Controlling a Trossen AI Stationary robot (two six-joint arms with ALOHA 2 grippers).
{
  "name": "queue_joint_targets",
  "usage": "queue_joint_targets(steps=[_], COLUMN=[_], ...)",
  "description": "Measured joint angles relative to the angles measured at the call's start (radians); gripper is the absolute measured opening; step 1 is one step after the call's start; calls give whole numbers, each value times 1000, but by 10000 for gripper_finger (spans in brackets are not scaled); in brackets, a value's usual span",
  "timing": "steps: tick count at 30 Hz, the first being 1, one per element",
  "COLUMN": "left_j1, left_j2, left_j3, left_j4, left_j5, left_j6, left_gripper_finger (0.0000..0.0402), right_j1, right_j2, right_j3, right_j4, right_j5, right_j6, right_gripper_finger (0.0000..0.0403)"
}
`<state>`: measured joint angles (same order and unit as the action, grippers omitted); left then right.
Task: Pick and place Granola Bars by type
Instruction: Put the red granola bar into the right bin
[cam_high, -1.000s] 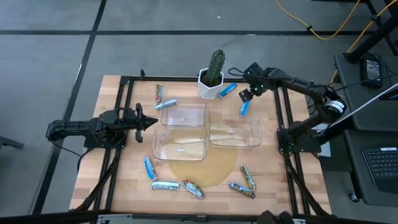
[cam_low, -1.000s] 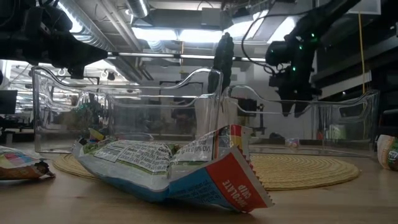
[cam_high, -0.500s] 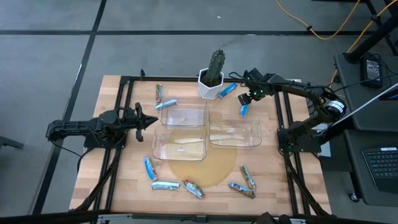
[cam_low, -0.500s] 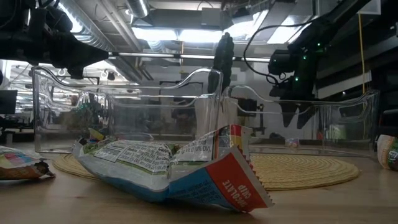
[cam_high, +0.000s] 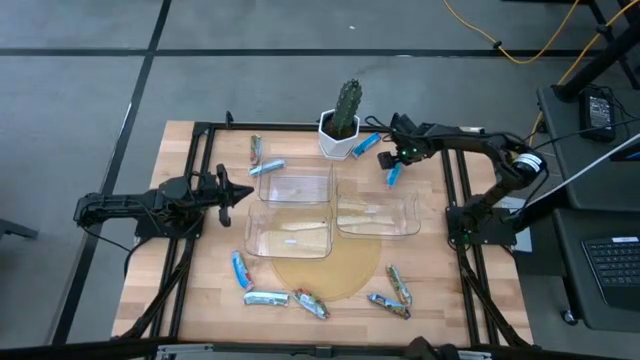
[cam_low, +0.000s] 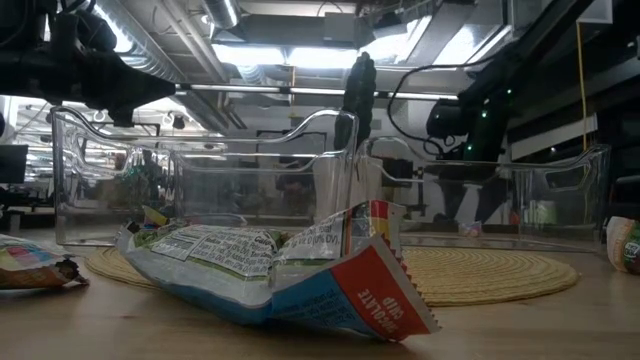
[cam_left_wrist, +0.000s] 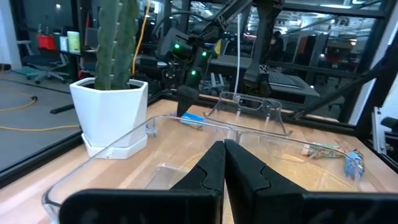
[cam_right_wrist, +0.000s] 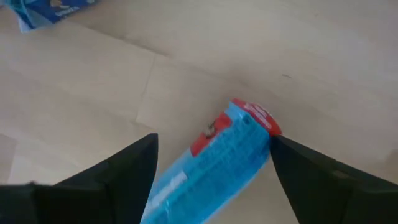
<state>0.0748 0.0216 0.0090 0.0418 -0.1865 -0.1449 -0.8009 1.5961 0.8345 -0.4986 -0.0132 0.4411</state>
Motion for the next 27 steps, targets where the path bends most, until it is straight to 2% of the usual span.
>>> queue_joint_targets(steps=[7,10,14,23,27], left_j1=[0,0,0,0,0], left_j2=[0,0,0,0,0], left_j3=[0,0,0,0,0], left_j4=[11,11,11,11,11], left_j5=[-6,-6,-6,-6,-5], left_j6=[-11,-32,-36,-35,-36], left_gripper_finger=[2,2,2,2,2], right_j1=[0,0,-2,-1,-2], right_j2=[43,45,45,45,45], right_j3=[0,0,0,1,2], right_j4=[3,3,3,9,9], right_j5=[3,23,30,29,12], right_j6=[0,-3,-10,-61,-101], right_gripper_finger=[310,292,243,96,49])
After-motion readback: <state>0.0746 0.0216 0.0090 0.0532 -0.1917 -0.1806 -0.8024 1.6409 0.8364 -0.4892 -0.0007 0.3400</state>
